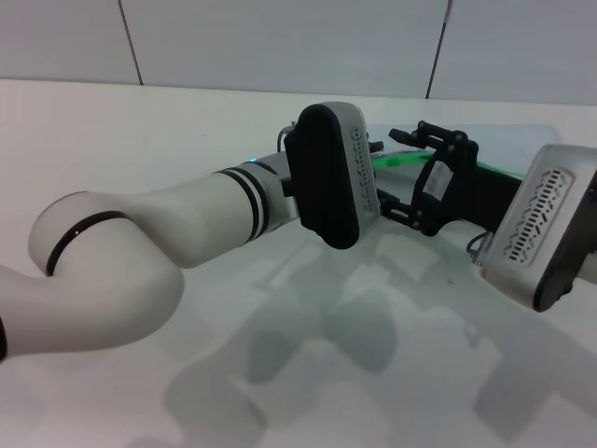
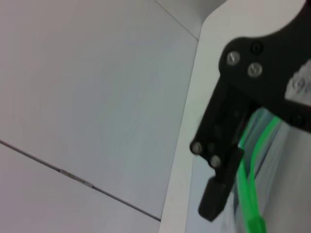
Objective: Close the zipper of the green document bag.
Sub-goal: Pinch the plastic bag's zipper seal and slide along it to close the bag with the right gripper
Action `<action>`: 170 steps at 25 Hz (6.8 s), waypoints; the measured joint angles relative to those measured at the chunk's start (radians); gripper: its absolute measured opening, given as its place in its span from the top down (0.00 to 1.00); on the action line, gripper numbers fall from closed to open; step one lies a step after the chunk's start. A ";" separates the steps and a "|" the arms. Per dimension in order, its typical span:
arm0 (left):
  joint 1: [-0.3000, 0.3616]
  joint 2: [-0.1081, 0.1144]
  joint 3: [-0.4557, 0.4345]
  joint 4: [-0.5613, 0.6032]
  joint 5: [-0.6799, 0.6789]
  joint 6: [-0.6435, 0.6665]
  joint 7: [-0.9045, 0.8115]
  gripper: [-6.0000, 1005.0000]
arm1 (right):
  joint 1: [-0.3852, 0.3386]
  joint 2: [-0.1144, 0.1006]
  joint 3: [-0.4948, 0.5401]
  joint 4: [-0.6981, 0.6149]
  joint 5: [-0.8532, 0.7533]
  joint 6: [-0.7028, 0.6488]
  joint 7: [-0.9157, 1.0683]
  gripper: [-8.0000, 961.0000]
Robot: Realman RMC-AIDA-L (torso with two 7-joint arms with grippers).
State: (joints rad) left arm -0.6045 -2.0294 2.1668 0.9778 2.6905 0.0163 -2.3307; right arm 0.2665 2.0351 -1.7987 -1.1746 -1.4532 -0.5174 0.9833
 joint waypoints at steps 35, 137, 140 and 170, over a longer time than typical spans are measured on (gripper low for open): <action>0.005 -0.001 -0.013 0.022 0.000 0.008 0.003 0.91 | 0.014 0.000 -0.136 0.000 0.015 0.251 -0.003 0.61; 0.026 0.000 -0.023 0.027 0.010 0.005 0.024 0.86 | 0.031 -0.001 -0.165 0.029 0.016 0.354 0.006 0.90; 0.031 0.000 -0.023 0.031 0.011 0.001 0.026 0.86 | 0.031 -0.001 -0.147 0.043 0.016 0.354 0.008 0.90; 0.287 0.001 -0.124 0.235 0.014 0.003 0.131 0.85 | 0.054 -0.007 0.140 0.247 0.055 0.339 0.008 0.83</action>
State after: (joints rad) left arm -0.3176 -2.0283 2.0424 1.2124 2.7045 0.0191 -2.1997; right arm 0.3210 2.0278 -1.6587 -0.9272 -1.3987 -0.1780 0.9915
